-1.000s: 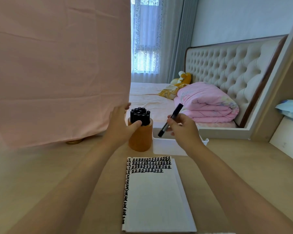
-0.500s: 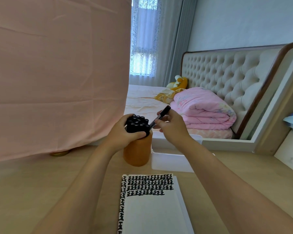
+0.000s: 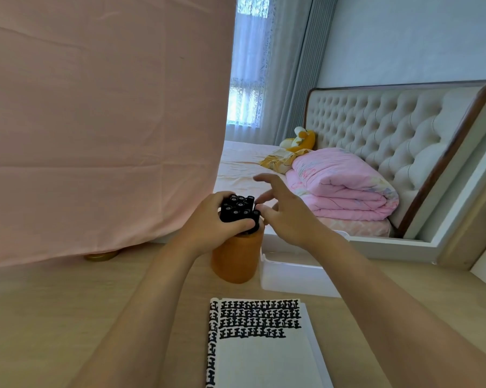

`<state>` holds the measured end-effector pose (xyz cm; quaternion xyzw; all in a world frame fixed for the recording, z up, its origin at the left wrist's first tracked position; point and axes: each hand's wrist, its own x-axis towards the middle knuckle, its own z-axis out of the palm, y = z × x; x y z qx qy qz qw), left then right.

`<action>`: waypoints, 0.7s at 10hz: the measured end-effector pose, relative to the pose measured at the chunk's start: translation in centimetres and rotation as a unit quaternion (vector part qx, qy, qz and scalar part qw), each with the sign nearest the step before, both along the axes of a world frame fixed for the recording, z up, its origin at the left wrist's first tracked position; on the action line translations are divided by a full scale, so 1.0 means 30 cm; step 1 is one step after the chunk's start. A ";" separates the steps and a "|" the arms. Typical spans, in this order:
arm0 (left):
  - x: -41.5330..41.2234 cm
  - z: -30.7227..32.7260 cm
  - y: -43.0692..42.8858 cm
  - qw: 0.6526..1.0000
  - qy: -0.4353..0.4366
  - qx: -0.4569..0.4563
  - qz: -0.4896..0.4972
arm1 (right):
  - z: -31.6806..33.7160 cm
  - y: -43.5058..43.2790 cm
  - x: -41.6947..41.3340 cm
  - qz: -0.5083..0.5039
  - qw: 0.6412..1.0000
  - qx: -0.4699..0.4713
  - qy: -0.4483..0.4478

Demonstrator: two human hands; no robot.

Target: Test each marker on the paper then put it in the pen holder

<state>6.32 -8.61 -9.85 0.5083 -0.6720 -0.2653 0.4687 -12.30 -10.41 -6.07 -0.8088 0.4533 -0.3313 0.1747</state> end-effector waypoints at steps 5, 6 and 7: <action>-0.038 -0.006 0.015 0.999 0.035 -0.011 -0.002 | -0.054 0.070 0.017 0.018 0.998 0.018 -0.051; -0.035 -0.016 0.015 1.000 0.022 -0.010 0.010 | -0.043 0.090 0.011 0.024 0.998 0.030 -0.059; -0.006 0.001 0.036 0.997 0.027 -0.043 0.052 | 0.000 0.122 -0.024 0.007 0.997 0.019 -0.072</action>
